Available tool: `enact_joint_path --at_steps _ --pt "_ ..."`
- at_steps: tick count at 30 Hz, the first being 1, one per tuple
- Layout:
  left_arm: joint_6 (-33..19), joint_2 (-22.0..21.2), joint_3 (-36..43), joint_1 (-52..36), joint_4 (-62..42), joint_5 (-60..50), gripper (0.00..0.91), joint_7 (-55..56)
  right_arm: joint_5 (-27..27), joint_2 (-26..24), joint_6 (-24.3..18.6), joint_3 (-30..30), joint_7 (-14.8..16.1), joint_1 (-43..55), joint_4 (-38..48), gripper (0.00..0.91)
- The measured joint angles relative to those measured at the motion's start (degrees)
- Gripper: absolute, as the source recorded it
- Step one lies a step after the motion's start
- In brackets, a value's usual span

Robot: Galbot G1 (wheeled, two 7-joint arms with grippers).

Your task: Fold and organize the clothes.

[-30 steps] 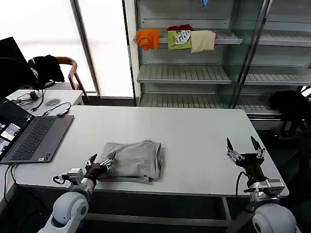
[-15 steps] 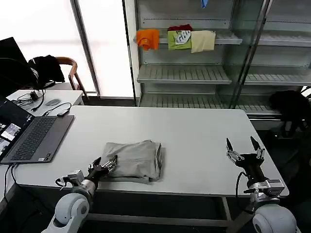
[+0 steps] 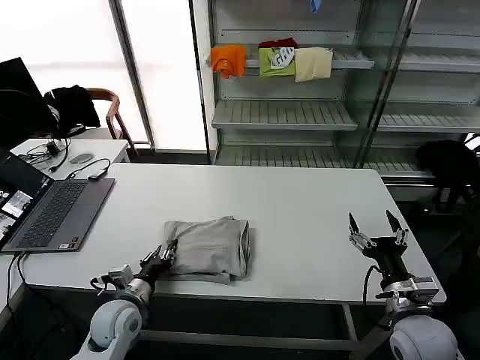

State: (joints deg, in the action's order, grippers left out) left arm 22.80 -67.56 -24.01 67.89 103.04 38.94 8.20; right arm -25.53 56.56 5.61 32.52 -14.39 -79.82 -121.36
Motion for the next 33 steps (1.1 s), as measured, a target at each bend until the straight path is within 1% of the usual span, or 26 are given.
enact_joint_path --at_steps 7,12,17,23,29,33 --pt "-1.0 0.8 -0.2 -0.3 1.0 0.2 0.0 0.4 0.0 0.0 0.0 0.0 0.0 0.1 -0.1 0.907" --pt "-1.4 3.1 -1.8 -1.1 2.3 1.0 0.0 0.7 0.1 0.1 0.3 -0.3 0.0 0.7 -0.2 0.907" --pt "-1.8 7.6 -4.4 -1.7 2.8 2.3 0.0 0.1 0.3 0.4 0.5 -0.9 0.0 1.3 -0.2 0.907" --pt "-1.7 14.4 -9.0 -3.0 2.3 3.6 0.0 -0.8 0.5 0.6 0.6 -1.7 0.0 2.0 -0.1 0.907" --pt "-0.7 21.1 -12.9 -6.8 3.9 4.0 0.0 -2.4 0.6 0.7 0.8 -2.0 0.1 2.2 -0.2 0.907" --pt "-0.6 23.7 -13.2 -8.8 5.7 2.5 0.0 -4.7 0.6 0.5 0.7 -1.7 0.1 1.9 -0.2 0.907"
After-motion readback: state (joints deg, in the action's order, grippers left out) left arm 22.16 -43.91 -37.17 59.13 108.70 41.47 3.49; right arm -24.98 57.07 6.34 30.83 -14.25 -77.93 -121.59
